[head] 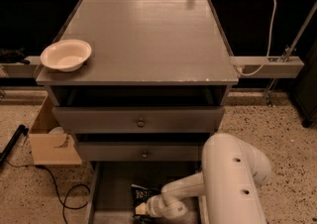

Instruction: Pick blue chip bag from bottom drawer and place on counter

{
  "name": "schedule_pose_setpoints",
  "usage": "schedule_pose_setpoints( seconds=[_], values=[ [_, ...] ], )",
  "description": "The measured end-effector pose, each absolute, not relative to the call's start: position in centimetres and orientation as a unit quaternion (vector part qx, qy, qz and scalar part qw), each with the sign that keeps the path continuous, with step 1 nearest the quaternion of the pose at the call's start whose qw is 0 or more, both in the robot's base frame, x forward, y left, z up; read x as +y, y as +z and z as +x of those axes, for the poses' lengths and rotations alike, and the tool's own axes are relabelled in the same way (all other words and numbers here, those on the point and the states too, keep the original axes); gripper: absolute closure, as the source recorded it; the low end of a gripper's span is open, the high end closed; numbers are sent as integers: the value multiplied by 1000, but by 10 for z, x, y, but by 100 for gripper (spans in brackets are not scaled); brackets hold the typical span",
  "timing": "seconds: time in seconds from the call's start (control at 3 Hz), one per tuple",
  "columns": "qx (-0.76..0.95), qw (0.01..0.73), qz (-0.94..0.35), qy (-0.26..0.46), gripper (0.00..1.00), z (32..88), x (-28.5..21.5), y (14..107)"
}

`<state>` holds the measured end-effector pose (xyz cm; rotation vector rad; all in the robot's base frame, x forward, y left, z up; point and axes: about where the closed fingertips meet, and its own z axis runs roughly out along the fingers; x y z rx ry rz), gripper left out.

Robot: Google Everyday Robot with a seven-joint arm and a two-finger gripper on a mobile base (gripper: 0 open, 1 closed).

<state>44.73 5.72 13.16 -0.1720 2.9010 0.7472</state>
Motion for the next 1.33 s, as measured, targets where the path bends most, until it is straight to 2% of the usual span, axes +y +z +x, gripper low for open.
schedule_pose_setpoints(
  seconds=[0.67, 1.0, 1.33],
  values=[
    [964, 70, -57, 248, 92, 447, 57, 132],
    [964, 70, -57, 248, 100, 447, 57, 131],
    [965, 65, -60, 246, 100, 442, 56, 127]
  ],
)
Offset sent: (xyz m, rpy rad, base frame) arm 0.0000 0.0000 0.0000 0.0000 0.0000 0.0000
